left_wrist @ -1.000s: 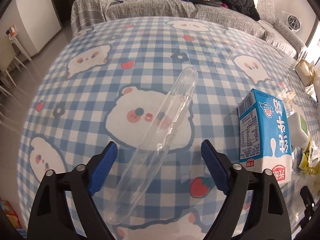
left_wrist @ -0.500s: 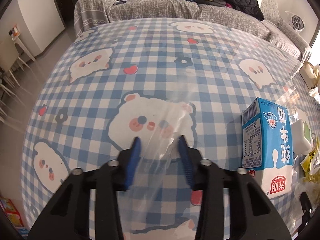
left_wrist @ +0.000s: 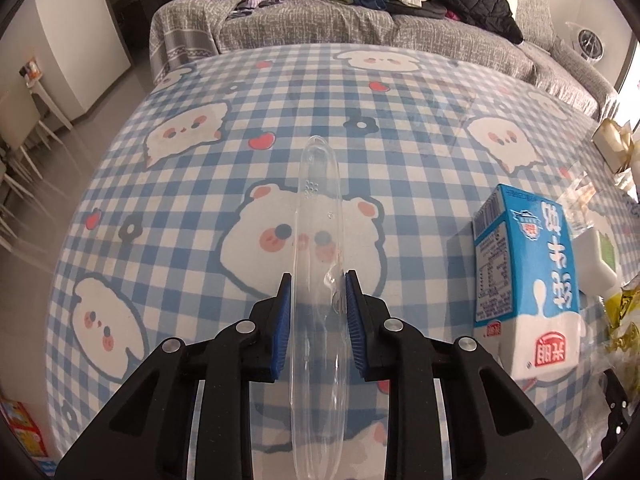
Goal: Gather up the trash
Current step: 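Grasp the clear plastic tube with the left gripper while the right grasps the gold-printed plastic bag, then carry the clear tube and gold-printed bag over the black bin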
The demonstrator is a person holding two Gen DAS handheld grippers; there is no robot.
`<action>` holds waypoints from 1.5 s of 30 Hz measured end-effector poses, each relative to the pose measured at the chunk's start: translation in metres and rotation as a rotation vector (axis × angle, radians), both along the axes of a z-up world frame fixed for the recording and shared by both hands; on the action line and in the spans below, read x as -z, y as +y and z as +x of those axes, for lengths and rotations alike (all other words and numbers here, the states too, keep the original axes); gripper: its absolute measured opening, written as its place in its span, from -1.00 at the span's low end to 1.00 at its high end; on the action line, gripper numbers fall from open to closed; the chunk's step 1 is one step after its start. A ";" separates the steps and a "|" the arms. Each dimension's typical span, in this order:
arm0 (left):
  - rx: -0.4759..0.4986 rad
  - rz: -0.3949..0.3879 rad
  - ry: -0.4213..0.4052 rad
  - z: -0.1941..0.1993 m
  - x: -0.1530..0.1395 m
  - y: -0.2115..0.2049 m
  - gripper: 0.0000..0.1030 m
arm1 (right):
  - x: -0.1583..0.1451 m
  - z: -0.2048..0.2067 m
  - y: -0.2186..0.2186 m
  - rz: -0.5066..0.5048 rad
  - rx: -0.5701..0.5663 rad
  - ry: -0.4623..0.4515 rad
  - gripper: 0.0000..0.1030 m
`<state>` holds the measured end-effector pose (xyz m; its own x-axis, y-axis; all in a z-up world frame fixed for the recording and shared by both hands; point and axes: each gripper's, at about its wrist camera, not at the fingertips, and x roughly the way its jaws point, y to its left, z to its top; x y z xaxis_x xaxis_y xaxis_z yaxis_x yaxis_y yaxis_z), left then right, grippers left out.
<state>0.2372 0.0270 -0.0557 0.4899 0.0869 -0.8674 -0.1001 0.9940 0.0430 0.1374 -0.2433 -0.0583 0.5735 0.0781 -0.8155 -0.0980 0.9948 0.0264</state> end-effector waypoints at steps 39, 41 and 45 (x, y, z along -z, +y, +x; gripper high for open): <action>0.043 -0.053 -0.070 -0.151 -0.054 -0.024 -0.52 | -0.059 -0.084 0.004 0.027 -0.051 -0.082 -0.48; 0.047 -0.057 -0.072 -0.159 -0.055 -0.026 -0.52 | -0.062 -0.089 0.004 0.031 -0.054 -0.086 -0.48; 0.057 -0.068 -0.080 -0.176 -0.058 -0.029 -0.52 | -0.066 -0.103 0.003 0.040 -0.059 -0.089 -0.48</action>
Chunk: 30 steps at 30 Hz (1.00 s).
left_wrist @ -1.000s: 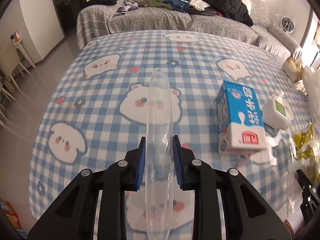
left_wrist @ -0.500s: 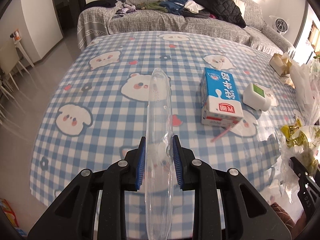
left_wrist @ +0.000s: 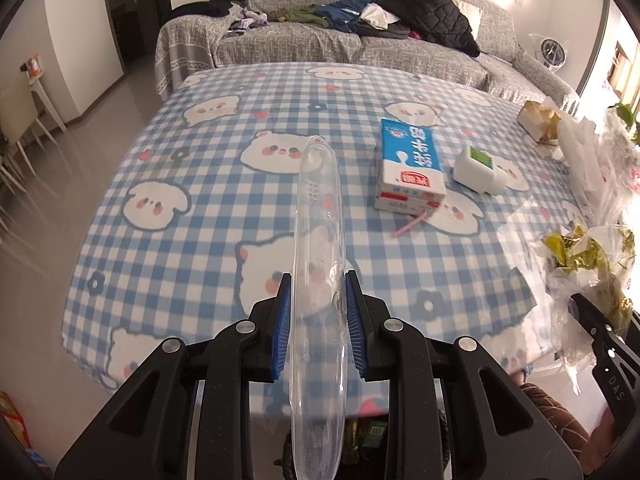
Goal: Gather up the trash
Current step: 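Carry the clear tube and gold-printed bag over the black bin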
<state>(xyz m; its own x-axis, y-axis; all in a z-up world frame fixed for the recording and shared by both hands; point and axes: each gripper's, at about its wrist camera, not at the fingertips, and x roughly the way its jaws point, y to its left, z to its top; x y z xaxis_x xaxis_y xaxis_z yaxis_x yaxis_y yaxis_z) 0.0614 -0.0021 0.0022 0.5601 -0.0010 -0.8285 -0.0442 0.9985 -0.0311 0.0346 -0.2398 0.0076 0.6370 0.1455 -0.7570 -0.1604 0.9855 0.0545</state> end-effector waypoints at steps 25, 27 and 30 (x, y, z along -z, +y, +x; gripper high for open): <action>0.011 -0.028 -0.012 -0.098 0.007 -0.014 -0.52 | 0.004 -0.078 0.007 0.018 -0.041 0.006 -0.47; 0.010 -0.035 -0.013 -0.105 0.007 -0.013 -0.52 | 0.004 -0.083 0.006 0.020 -0.040 0.008 -0.47; 0.009 -0.046 -0.013 -0.117 0.009 -0.013 -0.52 | 0.007 -0.092 0.006 0.020 -0.040 0.014 -0.47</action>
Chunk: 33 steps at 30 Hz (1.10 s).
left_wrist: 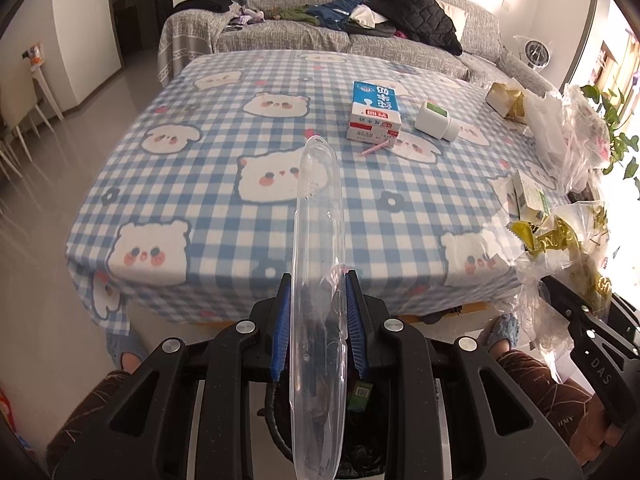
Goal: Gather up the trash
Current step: 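Carry the clear tube and gold-printed bag over the black bin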
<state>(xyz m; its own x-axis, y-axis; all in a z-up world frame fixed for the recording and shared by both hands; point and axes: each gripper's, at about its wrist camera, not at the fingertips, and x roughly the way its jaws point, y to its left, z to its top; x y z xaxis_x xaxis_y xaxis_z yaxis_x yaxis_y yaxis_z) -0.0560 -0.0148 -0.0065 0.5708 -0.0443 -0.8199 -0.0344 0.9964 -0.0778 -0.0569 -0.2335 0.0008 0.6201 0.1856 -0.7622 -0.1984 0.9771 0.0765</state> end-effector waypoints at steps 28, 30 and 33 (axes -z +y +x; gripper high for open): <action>0.005 -0.038 0.094 -0.112 0.060 0.007 -0.52 | 0.053 -0.093 0.015 -0.031 0.018 0.085 -0.47; 0.008 -0.035 0.108 -0.120 0.068 0.006 -0.52 | 0.058 -0.096 0.019 -0.034 0.012 0.090 -0.47; 0.007 -0.039 0.120 -0.126 0.077 0.007 -0.52 | 0.065 -0.100 0.025 -0.039 0.008 0.087 -0.47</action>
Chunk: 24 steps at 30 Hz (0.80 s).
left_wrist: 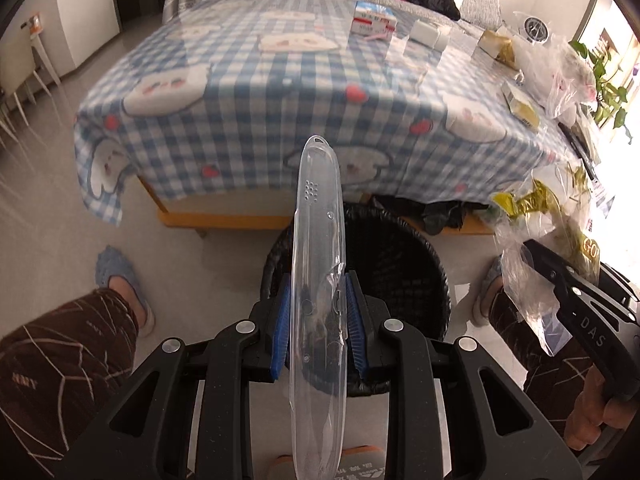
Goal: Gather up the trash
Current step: 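Carry the clear tube and gold-printed bag over the black bin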
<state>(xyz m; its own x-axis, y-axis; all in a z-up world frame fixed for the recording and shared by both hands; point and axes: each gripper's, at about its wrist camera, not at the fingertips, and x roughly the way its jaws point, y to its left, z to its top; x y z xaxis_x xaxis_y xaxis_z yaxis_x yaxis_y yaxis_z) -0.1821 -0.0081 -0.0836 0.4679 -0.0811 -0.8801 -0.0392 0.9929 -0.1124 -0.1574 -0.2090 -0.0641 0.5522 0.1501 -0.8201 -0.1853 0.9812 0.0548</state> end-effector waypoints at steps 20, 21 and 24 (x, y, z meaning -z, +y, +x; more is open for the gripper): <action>0.002 -0.044 0.070 0.008 0.077 -0.007 -0.52 | 0.075 0.013 0.025 0.001 -0.006 0.057 -0.47; -0.001 -0.045 0.071 0.009 0.082 -0.007 -0.52 | 0.078 0.014 0.025 -0.001 -0.005 0.061 -0.47; -0.003 -0.055 0.091 0.015 0.095 -0.007 -0.52 | 0.088 0.017 0.023 0.002 0.011 0.075 -0.47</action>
<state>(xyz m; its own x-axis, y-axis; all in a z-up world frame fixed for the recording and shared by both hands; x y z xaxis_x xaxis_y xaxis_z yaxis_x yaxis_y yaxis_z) -0.1672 -0.0147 -0.1782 0.3866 -0.1291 -0.9132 -0.0542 0.9853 -0.1623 -0.1408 -0.1860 -0.1518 0.4907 0.1456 -0.8591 -0.1698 0.9830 0.0696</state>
